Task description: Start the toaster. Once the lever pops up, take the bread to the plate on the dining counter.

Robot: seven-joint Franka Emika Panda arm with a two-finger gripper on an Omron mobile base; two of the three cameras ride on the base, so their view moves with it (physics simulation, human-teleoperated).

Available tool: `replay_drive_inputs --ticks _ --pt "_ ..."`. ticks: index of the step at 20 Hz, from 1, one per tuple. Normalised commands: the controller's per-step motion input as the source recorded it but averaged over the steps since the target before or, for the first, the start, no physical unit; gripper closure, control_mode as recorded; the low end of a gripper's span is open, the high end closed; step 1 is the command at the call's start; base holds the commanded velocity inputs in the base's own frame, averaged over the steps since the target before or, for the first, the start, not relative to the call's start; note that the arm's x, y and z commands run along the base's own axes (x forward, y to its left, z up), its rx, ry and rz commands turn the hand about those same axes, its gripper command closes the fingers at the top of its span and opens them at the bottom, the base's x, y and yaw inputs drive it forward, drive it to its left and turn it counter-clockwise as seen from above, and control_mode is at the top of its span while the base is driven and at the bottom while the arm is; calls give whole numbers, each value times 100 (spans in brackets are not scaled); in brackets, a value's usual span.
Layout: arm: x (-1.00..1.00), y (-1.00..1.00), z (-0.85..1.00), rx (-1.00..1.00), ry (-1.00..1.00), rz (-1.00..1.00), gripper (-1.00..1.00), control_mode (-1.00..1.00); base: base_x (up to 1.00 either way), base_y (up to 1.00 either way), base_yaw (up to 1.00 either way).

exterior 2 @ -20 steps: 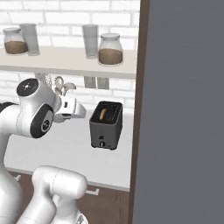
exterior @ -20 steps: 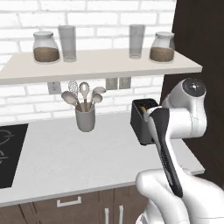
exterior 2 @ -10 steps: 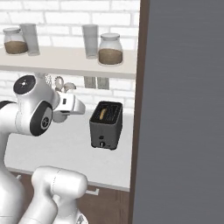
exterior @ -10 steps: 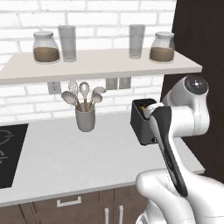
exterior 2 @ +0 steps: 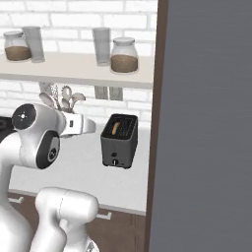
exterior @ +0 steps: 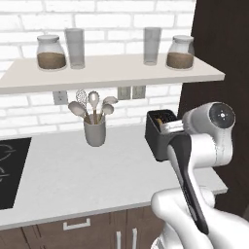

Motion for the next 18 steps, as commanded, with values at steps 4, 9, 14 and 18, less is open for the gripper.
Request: replay_drive_inputs --ticks 4,9,14,18 --pt "8 0 1 0 6 -6 100 -100 0 0 0" --pt "12 -2 9 0 20 -3 100 -100 0 0 0" --pt "12 -4 1 0 11 0 100 -100 0 0 0" --pt "3 0 0 0 -3 0 100 -100 0 0 0"
